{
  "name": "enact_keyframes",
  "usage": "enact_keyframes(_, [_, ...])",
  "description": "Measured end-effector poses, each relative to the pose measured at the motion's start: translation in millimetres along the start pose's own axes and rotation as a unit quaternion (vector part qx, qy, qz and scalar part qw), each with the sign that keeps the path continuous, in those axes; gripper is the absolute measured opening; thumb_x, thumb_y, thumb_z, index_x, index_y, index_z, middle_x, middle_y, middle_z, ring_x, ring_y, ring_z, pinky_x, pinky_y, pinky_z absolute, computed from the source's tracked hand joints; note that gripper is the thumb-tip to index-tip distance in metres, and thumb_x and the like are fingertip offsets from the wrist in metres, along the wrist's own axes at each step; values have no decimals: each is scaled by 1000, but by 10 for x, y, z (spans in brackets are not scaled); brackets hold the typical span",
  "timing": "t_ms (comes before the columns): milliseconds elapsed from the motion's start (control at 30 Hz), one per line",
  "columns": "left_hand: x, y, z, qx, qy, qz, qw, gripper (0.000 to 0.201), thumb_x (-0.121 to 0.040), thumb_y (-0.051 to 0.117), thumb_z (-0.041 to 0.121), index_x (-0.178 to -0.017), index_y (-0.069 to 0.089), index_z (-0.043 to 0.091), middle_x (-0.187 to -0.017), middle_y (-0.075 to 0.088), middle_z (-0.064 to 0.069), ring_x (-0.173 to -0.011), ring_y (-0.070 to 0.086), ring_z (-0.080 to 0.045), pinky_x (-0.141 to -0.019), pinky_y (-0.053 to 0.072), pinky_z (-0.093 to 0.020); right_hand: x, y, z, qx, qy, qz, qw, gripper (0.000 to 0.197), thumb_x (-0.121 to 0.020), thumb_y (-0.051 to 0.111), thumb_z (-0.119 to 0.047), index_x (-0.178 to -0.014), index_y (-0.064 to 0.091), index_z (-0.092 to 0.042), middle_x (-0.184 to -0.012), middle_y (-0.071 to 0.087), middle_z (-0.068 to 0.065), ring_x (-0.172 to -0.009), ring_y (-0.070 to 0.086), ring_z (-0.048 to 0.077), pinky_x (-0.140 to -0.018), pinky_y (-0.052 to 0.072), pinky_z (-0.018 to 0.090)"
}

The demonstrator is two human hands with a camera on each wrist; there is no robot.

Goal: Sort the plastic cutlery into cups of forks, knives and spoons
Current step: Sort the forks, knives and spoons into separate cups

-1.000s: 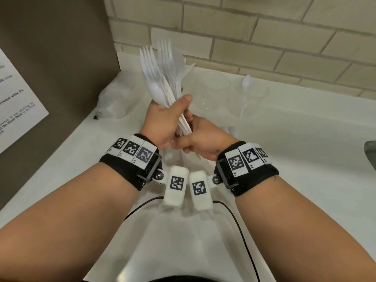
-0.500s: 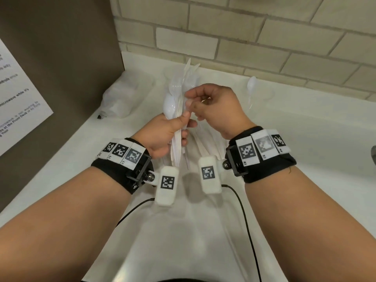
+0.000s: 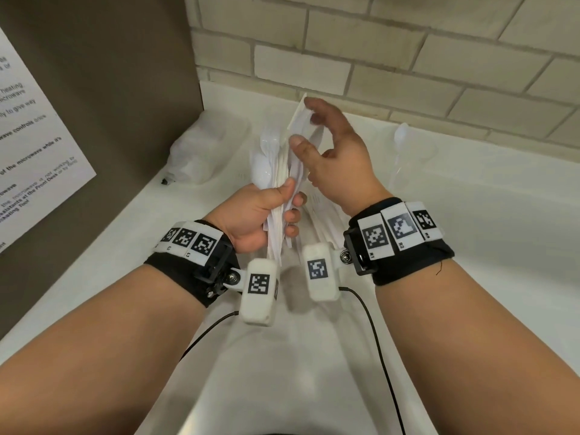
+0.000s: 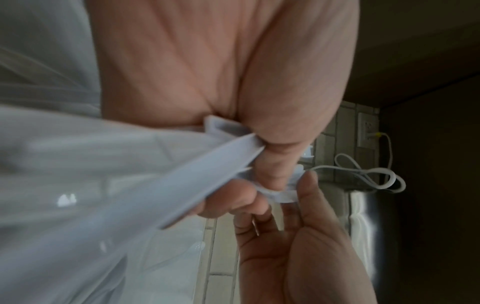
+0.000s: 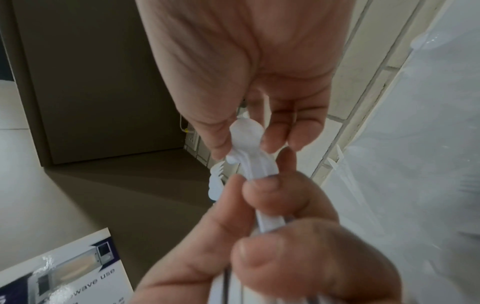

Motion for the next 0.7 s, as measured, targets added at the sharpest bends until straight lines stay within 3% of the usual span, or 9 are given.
enact_keyframes(100, [-7,-28,8,10,1,-6,1000,9,-90,54,25,-96,55,18,-74,53,-1,-57,50,-12,-61,49,-31,-45,37,56,31,23,-30,999,42,-86,66,-20,-125,50,-20,-107,54,-10,-69,48,-3,-78,45,24])
enact_keyframes(200, [-15,-44,-3,22,5,-11,1000,15,-90,54,21,-103,52,15,-78,55,-3,-57,50,-12,-59,47,-30,-25,45,66,62,2,-72,995,54,-85,64,-9,-134,44,-22,-131,47,-6,-87,52,-8,-81,43,13])
enact_keyframes(267, [-18,-46,-6,12,12,-9,1000,17,-89,54,21,-105,53,17,-82,57,-3,-56,45,-11,-56,42,-27,-24,59,51,97,-30,-96,990,55,-86,60,-6,-137,45,-23,-144,37,1,-119,48,3,-97,44,21])
enact_keyframes(367, [-6,-75,18,-4,21,-8,1000,17,-87,58,22,-103,61,20,-87,63,-1,-59,46,-11,-59,40,-28,-43,65,55,168,-26,-117,978,44,-90,63,-21,-133,51,-17,-149,30,6,-129,45,18,-104,42,29])
enact_keyframes(433, [1,-98,38,-10,22,-15,1000,13,-91,53,21,-98,64,24,-88,62,3,-62,45,-12,-62,38,-30,-57,62,74,204,-37,-135,969,48,-88,66,-29,-132,52,-18,-149,29,6,-128,45,17,-99,44,22])
enact_keyframes(500, [4,-106,39,-16,19,-30,999,11,-92,54,22,-96,63,26,-88,59,6,-63,45,-12,-64,37,-31,-57,58,67,212,-48,-144,965,44,-86,68,-28,-128,56,-23,-150,28,5,-125,46,14,-83,44,5])
enact_keyframes(533, [2,-108,37,-19,19,-34,999,8,-89,59,24,-95,63,27,-89,58,5,-63,46,-12,-64,38,-31,-53,60,61,208,-52,-145,966,39,-85,69,-27,-123,60,-23,-150,28,4,-125,45,14,-83,42,4])
enact_keyframes(633, [-11,-138,21,-17,20,-43,999,35,-74,77,30,-104,61,22,-91,60,-1,-63,50,-12,-62,44,-30,-42,71,53,174,-49,-131,975,26,-82,73,-21,-107,67,-19,-148,31,4,-132,40,17,-101,44,26])
enact_keyframes(700, [-22,-133,11,-10,19,-57,998,49,-71,81,31,-111,56,18,-91,61,-3,-63,50,-13,-61,46,-30,-37,73,32,138,-22,-129,982,15,-82,72,-20,-96,65,-18,-149,30,3,-131,39,14,-86,50,14])
Point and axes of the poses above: each hand's wrist, its own x-axis away from the middle knuckle, its own y-axis out of the palm, z = x × y, the point moved 3 cm from there along -x, towards the middle knuckle
